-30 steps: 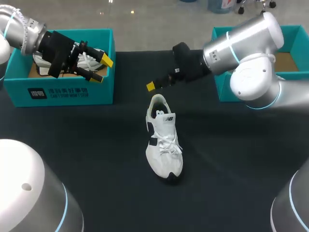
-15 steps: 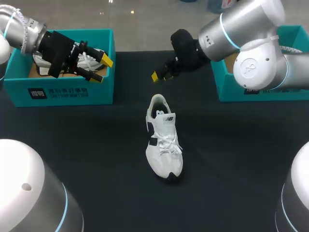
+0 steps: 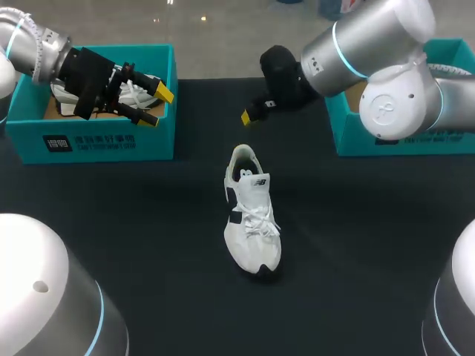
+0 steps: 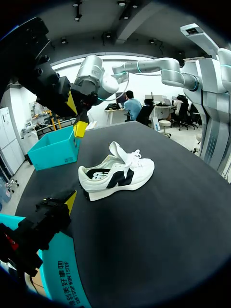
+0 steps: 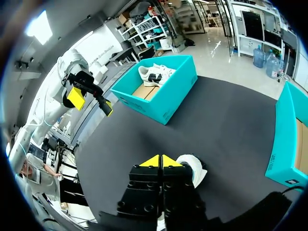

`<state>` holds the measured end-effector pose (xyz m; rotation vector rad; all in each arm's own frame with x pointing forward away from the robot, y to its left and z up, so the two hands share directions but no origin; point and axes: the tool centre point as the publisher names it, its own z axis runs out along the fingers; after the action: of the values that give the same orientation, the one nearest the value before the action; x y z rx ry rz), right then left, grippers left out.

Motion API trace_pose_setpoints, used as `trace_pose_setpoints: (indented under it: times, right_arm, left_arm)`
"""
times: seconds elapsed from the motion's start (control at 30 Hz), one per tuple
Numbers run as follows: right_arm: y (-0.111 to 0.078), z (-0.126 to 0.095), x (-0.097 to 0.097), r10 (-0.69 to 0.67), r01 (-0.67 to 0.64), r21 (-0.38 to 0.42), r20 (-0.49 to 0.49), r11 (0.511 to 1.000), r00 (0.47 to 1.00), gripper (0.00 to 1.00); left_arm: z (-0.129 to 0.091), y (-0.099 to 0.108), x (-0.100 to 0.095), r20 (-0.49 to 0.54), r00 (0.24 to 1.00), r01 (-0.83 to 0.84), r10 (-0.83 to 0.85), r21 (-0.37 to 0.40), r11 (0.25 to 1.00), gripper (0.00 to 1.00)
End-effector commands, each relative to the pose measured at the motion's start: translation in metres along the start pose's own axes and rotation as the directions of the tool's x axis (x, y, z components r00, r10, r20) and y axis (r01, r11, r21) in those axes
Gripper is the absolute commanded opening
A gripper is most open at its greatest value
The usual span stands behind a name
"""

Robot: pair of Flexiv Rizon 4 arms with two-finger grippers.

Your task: Take the shoe out of the shoebox, open the shoe tongue, remove and reinsert the insole, then place the shoe into the shoebox

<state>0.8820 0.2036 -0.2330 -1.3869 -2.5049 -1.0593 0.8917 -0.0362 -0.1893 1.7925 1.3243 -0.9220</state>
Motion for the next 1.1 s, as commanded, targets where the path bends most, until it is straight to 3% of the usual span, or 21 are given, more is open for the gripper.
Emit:
trace_pose_setpoints:
  times: [0.03, 0.1, 0.4, 0.93, 1.1]
  right_arm:
    - [-0.004, 0.007, 0.009, 0.0, -0.029, 0.097, 0.286, 0.995, 0.958, 0.0]
    - [-0.01, 0.009, 0.006, -0.003, -0.048, 0.124, 0.375, 0.991, 0.927, 0.0]
    - [-0.032, 0.018, -0.004, 0.019, -0.132, 0.17, 0.543, 0.977, 0.84, 0.0]
    - [-0.032, 0.018, -0.004, 0.019, -0.132, 0.17, 0.543, 0.977, 0.84, 0.0]
    - [-0.049, 0.037, -0.004, 0.092, -0.195, 0.14, 0.534, 0.971, 0.84, 0.0]
  left_arm:
    - [0.0, -0.001, -0.001, -0.004, 1.0, 0.0, 0.0, 0.0, 1.0, 1.0]
    - [0.0, -0.001, -0.001, -0.004, 1.0, 0.0, 0.0, 0.0, 1.0, 1.0]
    - [0.0, -0.001, -0.001, -0.004, 1.0, 0.0, 0.0, 0.0, 1.0, 1.0]
    - [0.0, -0.001, -0.001, -0.004, 1.0, 0.0, 0.0, 0.0, 1.0, 1.0]
    - [0.0, -0.001, -0.001, -0.004, 1.0, 0.0, 0.0, 0.0, 1.0, 1.0]
